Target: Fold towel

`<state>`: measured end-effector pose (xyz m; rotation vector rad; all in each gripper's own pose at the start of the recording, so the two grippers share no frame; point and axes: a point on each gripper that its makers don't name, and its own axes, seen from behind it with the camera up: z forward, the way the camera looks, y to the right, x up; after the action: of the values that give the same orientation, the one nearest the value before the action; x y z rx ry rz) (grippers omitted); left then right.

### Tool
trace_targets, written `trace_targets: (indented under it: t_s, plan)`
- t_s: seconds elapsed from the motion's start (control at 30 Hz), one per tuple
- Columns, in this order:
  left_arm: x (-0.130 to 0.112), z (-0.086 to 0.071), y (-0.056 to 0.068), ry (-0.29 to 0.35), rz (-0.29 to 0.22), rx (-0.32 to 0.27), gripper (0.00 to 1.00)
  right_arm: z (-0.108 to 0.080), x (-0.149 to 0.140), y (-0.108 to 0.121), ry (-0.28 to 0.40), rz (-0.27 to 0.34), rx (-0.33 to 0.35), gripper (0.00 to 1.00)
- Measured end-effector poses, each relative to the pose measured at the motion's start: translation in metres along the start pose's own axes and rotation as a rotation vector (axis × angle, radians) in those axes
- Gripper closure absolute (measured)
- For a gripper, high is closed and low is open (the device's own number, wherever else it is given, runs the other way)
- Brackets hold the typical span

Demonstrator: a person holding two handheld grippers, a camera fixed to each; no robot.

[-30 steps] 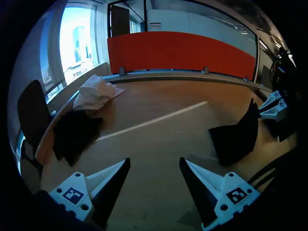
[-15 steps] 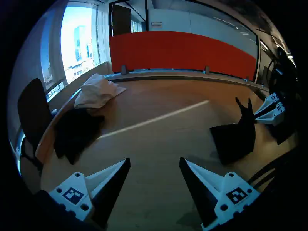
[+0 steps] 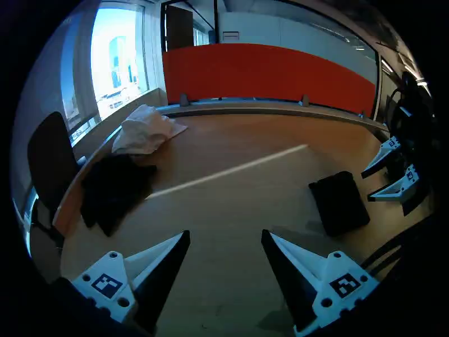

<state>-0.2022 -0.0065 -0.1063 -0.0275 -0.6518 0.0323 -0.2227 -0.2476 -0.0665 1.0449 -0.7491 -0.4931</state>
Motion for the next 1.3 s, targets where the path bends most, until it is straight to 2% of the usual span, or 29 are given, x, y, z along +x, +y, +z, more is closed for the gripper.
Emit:
trace_targets:
  t_s: [0.07, 0.6, 1.3]
  plan:
    - [0.0, 0.0, -0.001, 0.0, -0.001, 0.001, 0.06, -0.001, -0.001, 0.001, 0.001, 0.009, -0.003, 0.15]
    - [0.005, 0.002, 0.002, 0.007, 0.005, -0.002, 0.06, -0.01, -0.016, 0.013, -0.004, 0.044, -0.038, 0.15]
    - [0.005, 0.001, 0.009, 0.006, 0.014, -0.007, 0.06, -0.011, -0.075, 0.005, -0.083, 0.109, -0.055, 0.15]
